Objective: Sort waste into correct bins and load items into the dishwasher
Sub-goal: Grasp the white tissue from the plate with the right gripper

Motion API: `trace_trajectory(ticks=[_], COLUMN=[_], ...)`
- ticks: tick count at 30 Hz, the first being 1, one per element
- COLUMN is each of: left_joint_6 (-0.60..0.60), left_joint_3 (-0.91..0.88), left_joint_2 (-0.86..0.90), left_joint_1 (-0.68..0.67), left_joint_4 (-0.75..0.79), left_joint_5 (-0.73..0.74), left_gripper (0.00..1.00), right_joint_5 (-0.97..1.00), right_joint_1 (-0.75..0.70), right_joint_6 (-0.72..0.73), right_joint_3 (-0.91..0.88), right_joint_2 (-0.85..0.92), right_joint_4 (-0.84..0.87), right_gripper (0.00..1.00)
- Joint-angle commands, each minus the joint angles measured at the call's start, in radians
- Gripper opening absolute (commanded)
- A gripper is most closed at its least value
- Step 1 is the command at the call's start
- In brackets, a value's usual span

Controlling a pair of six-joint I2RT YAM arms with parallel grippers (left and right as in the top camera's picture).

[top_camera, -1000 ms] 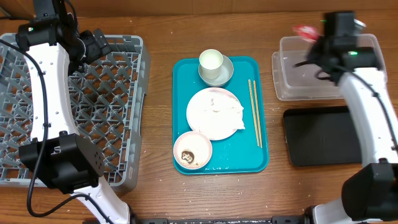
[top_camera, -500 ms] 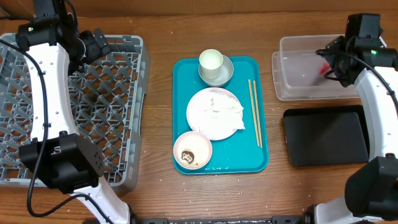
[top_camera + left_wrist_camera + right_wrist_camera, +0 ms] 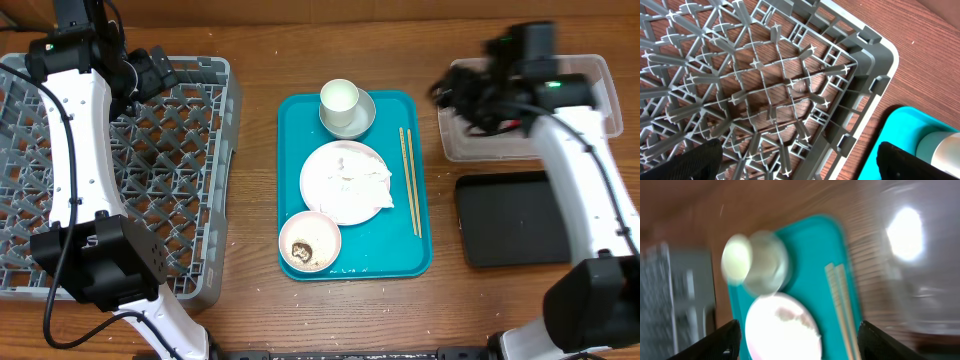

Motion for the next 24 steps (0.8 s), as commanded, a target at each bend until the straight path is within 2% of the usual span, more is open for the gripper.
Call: trace_trajectory(ticks=[1, 9, 11, 13, 17, 21, 24], left_joint_6=[-0.010, -0.010, -0.009, -0.009, -0.009, -0.009, -0.009], left_joint_3=[0.016, 0.016, 0.016, 0.016, 0.016, 0.016, 0.016], left_joint_2=[-0.030, -0.030, -0.030, -0.030, -0.030, -0.030, -0.030], left_joint_1=[-0.007, -0.007, -0.007, -0.007, -0.007, -0.007, -0.007], left_joint_4=[0.001, 0.001, 0.001, 0.001, 0.001, 0.001, 0.001], left_joint_5=[0.000, 0.000, 0.000, 0.000, 0.000, 0.000, 0.000], left_gripper=[1.00, 1.00, 1.00, 1.00, 1.00, 1.00, 1.00], right_joint_5=[0.073, 0.404, 0.438, 0.438, 0.449, 0.444, 0.441], right_joint_1=[0.142, 0.404, 0.436, 0.454, 0.460, 0.459, 0.459], right_joint_6=[-0.150, -0.140, -0.136, -0.126, 0.022, 0.173, 0.205], right_joint_3=[-0.024, -0.061, -0.061, -0.061, -0.061, -0.061, -0.061], right_joint_2=[0.030, 0.188, 0.222, 0.245, 0.258, 0.259, 0.262], right_joint_4=[0.007, 0.039, 0.033, 0.016, -0.065, -0.169, -0.183], right_gripper=[0.75, 0.76, 0.76, 0.71, 0.57, 0.55, 0.56])
